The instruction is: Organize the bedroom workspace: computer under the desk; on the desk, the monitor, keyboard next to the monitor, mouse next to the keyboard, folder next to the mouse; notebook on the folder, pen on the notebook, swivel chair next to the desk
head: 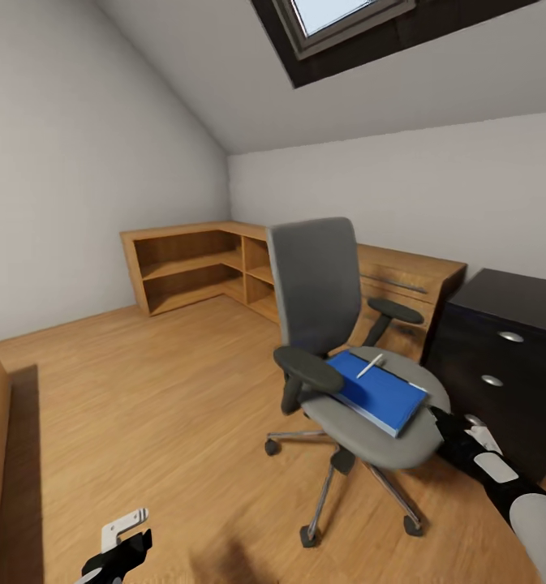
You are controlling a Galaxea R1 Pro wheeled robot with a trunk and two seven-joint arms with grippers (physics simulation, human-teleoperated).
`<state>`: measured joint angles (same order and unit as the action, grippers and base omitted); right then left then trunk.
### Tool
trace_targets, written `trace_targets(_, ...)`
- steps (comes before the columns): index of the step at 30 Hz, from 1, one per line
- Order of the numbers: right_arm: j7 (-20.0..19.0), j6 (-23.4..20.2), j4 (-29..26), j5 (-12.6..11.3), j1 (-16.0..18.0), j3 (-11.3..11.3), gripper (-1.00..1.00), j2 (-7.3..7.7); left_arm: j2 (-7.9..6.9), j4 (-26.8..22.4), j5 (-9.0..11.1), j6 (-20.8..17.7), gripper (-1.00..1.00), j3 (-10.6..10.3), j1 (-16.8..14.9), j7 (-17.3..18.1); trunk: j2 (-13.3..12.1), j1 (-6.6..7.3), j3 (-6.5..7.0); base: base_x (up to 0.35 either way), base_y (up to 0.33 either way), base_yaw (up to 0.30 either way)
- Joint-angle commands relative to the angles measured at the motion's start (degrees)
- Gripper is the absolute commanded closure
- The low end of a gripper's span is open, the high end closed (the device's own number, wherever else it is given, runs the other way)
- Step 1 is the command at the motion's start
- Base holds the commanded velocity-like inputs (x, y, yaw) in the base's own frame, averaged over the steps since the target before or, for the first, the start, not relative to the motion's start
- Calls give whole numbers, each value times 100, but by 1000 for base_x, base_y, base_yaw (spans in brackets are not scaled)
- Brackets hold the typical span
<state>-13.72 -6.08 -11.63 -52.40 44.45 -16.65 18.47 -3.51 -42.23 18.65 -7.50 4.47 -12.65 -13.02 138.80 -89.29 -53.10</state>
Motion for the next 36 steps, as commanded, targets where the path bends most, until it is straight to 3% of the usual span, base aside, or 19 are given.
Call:
trace_targets(1,-19,-34,1,-35,2,-24,-100,0,-1,-13,51,-26,-100,-27,0,-25,3,4,-6,-245,-140,13)
trace_targets(13,-10,-42,11,-46,2,-23,-100,-11,-6,-13,51,-31,-100,-139,0,-34,3,4,-6,-175,-104,2)
trace_targets(20,-17,-66,30,-51,-6,-23,-100,-311,-7,-12,51,-27,-100,-139,0,-34,3,4,-6,-4,-3,0)
trace_targets(32,-49,-52,30,-43,-6,0,-100,-399,-18,-13,43,-23,-100,-139,0,-34,3,4,-6,0,0,31)
trace_targets(36,-50,-45,9,-22,-6,-1,-100,-512,-18,-13,42,-24,-100,-139,0,-34,3,4,-6,0,0,234)
